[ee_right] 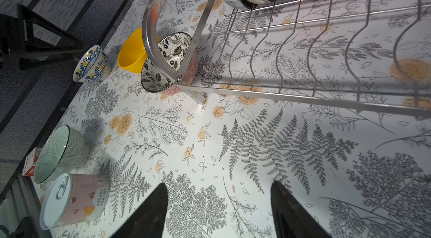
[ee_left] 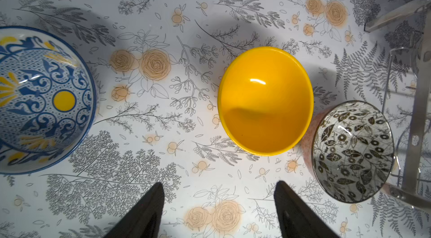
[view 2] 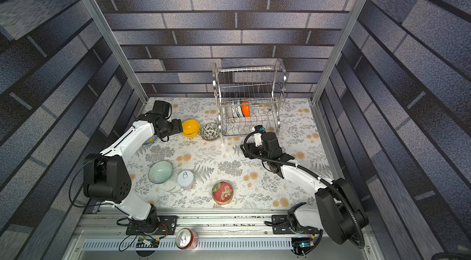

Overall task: Load bowls into a dish rack
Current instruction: Pick up the bowl from the top-left of the table.

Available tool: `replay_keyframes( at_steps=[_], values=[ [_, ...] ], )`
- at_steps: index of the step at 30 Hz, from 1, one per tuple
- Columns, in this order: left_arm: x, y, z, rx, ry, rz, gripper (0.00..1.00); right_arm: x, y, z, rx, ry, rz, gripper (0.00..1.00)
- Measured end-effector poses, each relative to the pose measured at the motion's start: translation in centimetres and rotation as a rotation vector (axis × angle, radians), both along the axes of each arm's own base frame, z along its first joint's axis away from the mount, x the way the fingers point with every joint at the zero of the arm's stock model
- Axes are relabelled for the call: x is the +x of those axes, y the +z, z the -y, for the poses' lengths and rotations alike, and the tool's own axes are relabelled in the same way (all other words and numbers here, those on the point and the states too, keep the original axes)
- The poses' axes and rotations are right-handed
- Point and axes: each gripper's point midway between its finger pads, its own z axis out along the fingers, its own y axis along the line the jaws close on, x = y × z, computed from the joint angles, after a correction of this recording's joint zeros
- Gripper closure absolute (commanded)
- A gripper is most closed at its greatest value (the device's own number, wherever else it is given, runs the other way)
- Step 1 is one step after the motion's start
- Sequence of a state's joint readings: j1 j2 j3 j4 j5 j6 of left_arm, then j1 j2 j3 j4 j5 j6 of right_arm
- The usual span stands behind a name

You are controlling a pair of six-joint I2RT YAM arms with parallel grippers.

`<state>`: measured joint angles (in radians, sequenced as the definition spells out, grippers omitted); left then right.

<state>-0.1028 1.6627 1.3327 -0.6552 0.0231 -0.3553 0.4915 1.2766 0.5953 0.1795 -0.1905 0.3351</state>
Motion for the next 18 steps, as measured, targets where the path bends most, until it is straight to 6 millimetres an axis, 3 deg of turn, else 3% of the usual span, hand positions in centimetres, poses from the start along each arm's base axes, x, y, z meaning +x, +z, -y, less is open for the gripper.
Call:
replay_keyframes(
  at_steps=[2,6,18],
  values=[
    [0.9,-0.6,0.1,-0.002,0.004,-0.031,0.41,-0.1,0.3,0.1,0.004,0.0,0.008,0.3],
    [2.5,-2.0,0.2,0.003,0.013,-0.09,0.48,-0.2,0.8,0.1,0.012,0.002,0.023,0.3],
    [5.0,-5.1,-1.9,-0.012,0.063,-0.199,0.53,-0.6,0.2,0.3,0.005,0.003,0.014,0.31]
  ],
)
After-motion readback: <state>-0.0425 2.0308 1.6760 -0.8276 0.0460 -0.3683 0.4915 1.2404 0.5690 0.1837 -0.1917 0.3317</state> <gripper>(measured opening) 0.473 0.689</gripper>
